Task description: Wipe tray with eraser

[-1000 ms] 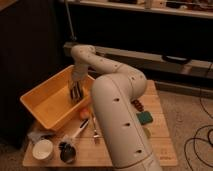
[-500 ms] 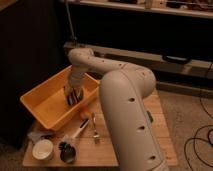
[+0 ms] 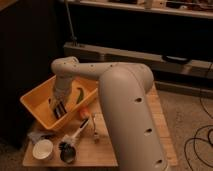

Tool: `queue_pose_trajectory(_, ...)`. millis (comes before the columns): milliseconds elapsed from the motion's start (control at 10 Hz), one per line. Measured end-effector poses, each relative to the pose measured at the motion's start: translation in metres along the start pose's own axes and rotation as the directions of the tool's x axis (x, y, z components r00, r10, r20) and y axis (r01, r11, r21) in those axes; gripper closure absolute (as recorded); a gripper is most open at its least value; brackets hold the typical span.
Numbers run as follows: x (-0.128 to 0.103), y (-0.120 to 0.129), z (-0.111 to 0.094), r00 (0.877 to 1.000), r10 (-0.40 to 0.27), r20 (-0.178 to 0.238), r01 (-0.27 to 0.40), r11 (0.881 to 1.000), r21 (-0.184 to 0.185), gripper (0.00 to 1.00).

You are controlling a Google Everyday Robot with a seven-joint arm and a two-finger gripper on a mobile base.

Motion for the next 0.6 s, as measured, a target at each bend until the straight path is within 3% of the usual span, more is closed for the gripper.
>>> queue_pose_trajectory(300, -0.024, 0.023, 0.004, 0.999, -0.032, 0.012, 0.032, 0.999, -0.034, 1.00)
queue_pose_trajectory(600, -0.052, 0.001, 0.003, 1.000, -0.004, 0.024, 0.005, 0.999, -0.035, 1.00)
